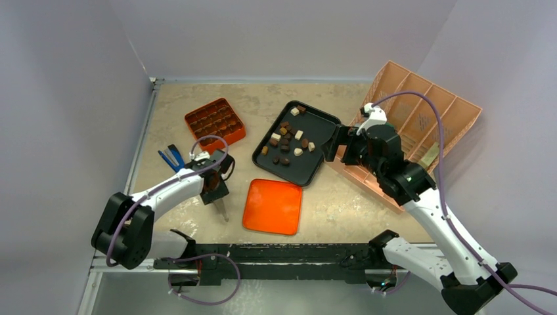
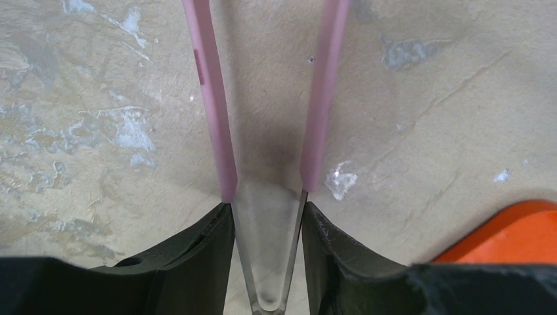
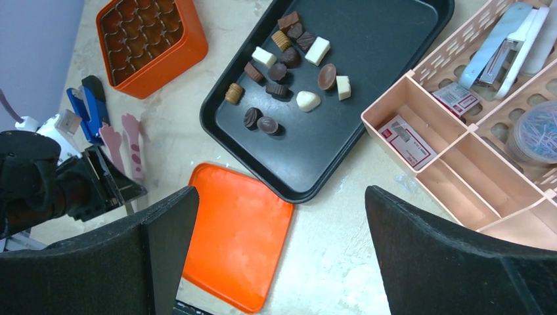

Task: Pack the chocolate
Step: Pick up the clamp at the center of the board, then pick up the fake chocolate from the plate, then place the fake chocolate in the packing box.

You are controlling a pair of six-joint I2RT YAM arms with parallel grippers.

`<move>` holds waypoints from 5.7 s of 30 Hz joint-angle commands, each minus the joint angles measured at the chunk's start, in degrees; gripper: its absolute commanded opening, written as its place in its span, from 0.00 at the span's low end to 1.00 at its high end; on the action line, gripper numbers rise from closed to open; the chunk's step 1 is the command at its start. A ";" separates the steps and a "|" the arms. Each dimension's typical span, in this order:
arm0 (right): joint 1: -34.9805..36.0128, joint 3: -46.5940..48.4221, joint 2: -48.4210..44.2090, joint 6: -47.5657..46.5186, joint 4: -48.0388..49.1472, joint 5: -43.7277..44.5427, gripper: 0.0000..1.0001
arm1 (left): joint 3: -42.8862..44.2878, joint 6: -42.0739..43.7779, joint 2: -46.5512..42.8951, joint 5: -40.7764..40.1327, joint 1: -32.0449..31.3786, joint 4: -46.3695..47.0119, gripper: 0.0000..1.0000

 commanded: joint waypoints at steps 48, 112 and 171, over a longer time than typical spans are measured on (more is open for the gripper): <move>0.31 3.27 2.06 3.15 0.42 1.08 0.97 | 44.04 21.99 3.11 15.85 -3.91 -24.04 0.36; 0.31 1.29 -4.18 1.18 -2.20 5.13 0.98 | 43.96 18.41 23.53 17.62 -15.59 -10.82 0.21; 0.35 2.80 -1.05 0.92 -0.25 1.16 0.97 | 75.08 29.25 32.86 8.31 12.71 -26.06 0.15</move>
